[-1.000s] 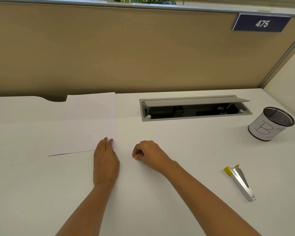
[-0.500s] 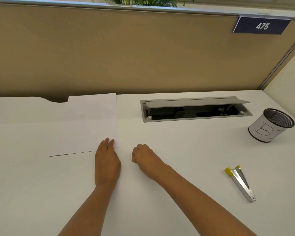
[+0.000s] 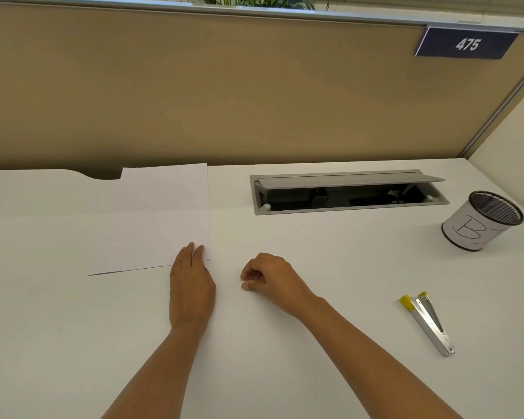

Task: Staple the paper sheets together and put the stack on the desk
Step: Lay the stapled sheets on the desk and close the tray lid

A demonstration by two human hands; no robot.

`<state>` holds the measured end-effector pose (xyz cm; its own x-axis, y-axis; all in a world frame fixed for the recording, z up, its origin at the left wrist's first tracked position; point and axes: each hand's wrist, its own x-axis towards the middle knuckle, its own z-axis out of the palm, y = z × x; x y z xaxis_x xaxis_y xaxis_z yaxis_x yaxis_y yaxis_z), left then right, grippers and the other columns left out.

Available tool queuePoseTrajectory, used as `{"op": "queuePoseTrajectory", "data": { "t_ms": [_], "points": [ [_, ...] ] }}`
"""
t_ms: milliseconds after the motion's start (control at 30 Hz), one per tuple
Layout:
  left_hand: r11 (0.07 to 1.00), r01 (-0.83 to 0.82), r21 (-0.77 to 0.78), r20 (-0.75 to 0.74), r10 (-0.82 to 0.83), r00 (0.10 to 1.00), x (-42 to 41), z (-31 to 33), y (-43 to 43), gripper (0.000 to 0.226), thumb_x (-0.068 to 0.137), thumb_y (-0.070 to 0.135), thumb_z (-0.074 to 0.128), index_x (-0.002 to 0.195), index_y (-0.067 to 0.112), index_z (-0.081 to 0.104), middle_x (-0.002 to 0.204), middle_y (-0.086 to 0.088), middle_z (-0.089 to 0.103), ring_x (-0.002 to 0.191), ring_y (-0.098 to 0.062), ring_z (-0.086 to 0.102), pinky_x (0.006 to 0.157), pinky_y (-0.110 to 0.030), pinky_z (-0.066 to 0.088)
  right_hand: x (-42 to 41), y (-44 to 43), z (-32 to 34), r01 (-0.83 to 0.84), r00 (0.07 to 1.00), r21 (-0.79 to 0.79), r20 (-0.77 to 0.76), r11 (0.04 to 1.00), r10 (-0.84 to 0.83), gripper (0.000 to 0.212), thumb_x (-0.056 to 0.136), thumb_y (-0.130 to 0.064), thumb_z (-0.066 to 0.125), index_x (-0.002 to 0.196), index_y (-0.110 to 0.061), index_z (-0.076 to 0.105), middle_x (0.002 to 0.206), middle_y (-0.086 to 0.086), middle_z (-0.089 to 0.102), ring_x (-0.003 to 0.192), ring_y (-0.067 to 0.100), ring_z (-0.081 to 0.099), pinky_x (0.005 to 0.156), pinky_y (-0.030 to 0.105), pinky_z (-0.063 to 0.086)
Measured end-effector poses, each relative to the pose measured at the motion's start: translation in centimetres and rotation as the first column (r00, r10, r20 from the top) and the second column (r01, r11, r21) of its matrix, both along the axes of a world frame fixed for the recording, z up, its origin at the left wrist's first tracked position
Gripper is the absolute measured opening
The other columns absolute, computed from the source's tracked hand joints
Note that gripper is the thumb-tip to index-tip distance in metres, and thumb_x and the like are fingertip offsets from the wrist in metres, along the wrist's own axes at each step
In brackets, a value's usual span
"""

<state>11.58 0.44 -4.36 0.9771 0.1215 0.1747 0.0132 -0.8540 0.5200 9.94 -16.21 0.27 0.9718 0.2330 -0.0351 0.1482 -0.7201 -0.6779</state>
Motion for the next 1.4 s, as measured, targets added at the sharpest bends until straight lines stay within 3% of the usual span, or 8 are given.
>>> {"op": "queuePoseTrajectory", "data": {
  "t_ms": [233,433,633,867,1000,1167,1267,1400],
  "points": [
    [1.0,-0.002,-0.002,0.0,0.002,1.0,-0.1,0.1,0.0,0.044,0.096,0.004,0.032,0.139,0.007,0.041,0.149,-0.01,0.036,0.141,-0.026,0.028,0.117,-0.035,0.019,0.6,0.8,0.7,-0.043,0.999,-0.106,-0.007,0.993,0.042,0.01,0.084,-0.013,0.064,0.092,-0.007,0.068,0.096,0.008,0.065,0.082,0.016,0.058,0.073,0.021,0.042],
    [1.0,-0.003,-0.014,-0.006,0.003,1.0,-0.1,0.2,-0.1,0.045,0.096,0.004,0.031,0.14,0.008,0.04,0.15,-0.009,0.035,0.141,-0.025,0.026,0.117,-0.035,0.019,1.5,1.2,1.1,-0.089,0.988,-0.133,-0.14,0.987,0.07,0.013,0.087,-0.008,0.058,0.096,-0.001,0.064,0.091,0.007,0.057,0.081,0.014,0.051,0.063,0.019,0.038],
    [1.0,-0.003,-0.01,-0.001,0.003,1.0,0.0,0.0,0.0,0.045,0.096,0.005,0.031,0.139,0.008,0.04,0.15,-0.008,0.036,0.141,-0.025,0.026,0.117,-0.035,0.021,1.6,0.9,1.0,-0.081,0.971,-0.067,-0.229,0.994,0.064,0.015,0.091,-0.013,0.052,0.1,-0.003,0.06,0.093,0.0,0.052,0.082,0.015,0.049,0.069,0.021,0.039],
    [0.998,0.03,0.047,0.005,-0.03,1.0,0.0,0.1,0.0,0.043,0.097,0.008,0.032,0.14,0.005,0.04,0.15,-0.012,0.036,0.141,-0.028,0.027,0.117,-0.036,0.018,0.9,-0.1,1.1,0.176,0.968,0.172,-0.207,0.969,-0.14,0.01,0.088,-0.013,0.057,0.095,-0.006,0.059,0.094,0.004,0.063,0.08,0.012,0.057,0.076,0.024,0.049],
    [0.991,0.057,0.124,0.012,-0.059,0.998,0.2,-0.1,0.0,0.041,0.097,0.007,0.037,0.136,0.0,0.044,0.145,-0.019,0.041,0.137,-0.034,0.035,0.115,-0.04,0.024,0.4,-2.0,1.0,0.343,0.938,0.254,-0.144,0.904,-0.315,0.006,0.084,-0.011,0.063,0.089,-0.012,0.062,0.088,-0.001,0.063,0.072,0.006,0.057,0.067,0.011,0.048],
    [0.968,0.096,0.233,0.024,-0.105,0.994,0.2,-0.3,-0.2,0.034,0.091,0.0,0.05,0.124,-0.008,0.055,0.132,-0.026,0.053,0.124,-0.041,0.05,0.105,-0.05,0.037,0.1,-7.3,2.1,0.501,0.856,0.236,0.008,0.832,-0.517,0.013,0.087,-0.011,0.061,0.099,-0.01,0.068,0.09,-0.002,0.065,0.077,0.005,0.058,0.063,0.001,0.043],
    [0.962,0.109,0.249,0.032,-0.121,0.992,0.3,0.0,-0.9,0.034,0.09,0.0,0.051,0.123,-0.008,0.056,0.131,-0.026,0.054,0.123,-0.041,0.051,0.105,-0.049,0.038,0.1,-11.5,3.2,0.604,0.762,0.232,0.112,0.763,-0.638,0.013,0.088,-0.011,0.06,0.098,-0.007,0.067,0.09,0.001,0.066,0.081,0.01,0.058,0.069,0.009,0.044],
    [0.968,0.187,0.165,0.064,-0.2,0.978,0.6,0.3,-4.0,0.036,0.092,0.002,0.049,0.126,-0.005,0.054,0.136,-0.022,0.052,0.129,-0.037,0.046,0.108,-0.045,0.034,0.4,-17.8,4.9,0.759,0.549,0.242,0.262,0.604,-0.794,0.011,0.088,-0.01,0.06,0.094,-0.006,0.069,0.087,0.009,0.069,0.077,0.016,0.059,0.071,0.021,0.042]
  ]
}}
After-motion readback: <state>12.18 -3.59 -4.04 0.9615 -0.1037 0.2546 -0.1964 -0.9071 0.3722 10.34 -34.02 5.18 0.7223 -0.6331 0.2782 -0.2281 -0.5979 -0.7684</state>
